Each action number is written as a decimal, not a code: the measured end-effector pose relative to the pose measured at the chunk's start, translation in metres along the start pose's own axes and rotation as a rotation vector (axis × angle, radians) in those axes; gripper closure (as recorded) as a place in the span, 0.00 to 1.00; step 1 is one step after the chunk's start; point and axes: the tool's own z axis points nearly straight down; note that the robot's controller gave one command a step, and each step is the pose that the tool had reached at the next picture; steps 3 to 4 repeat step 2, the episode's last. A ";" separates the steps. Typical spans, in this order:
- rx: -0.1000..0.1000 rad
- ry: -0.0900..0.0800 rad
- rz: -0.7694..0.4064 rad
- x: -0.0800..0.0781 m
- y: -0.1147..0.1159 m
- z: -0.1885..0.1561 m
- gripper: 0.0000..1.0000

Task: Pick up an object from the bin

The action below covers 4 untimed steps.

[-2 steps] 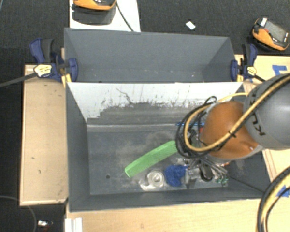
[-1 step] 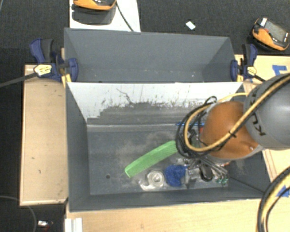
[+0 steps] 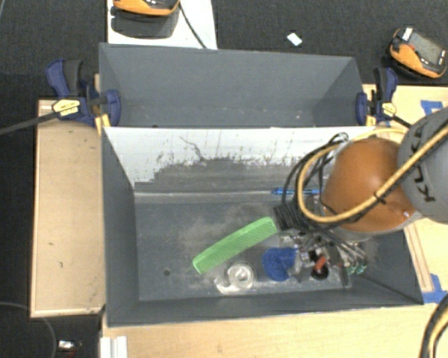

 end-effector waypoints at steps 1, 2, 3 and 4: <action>0.001 -0.003 0.001 -0.001 -0.001 -0.021 1.00; 0.000 0.000 0.002 0.000 0.000 -0.035 1.00; 0.000 0.000 0.002 0.000 0.000 -0.035 1.00; 0.000 0.000 0.002 0.000 0.000 -0.035 1.00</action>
Offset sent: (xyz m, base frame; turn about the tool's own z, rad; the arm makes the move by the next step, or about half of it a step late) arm 0.0016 -0.0002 0.0198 0.0006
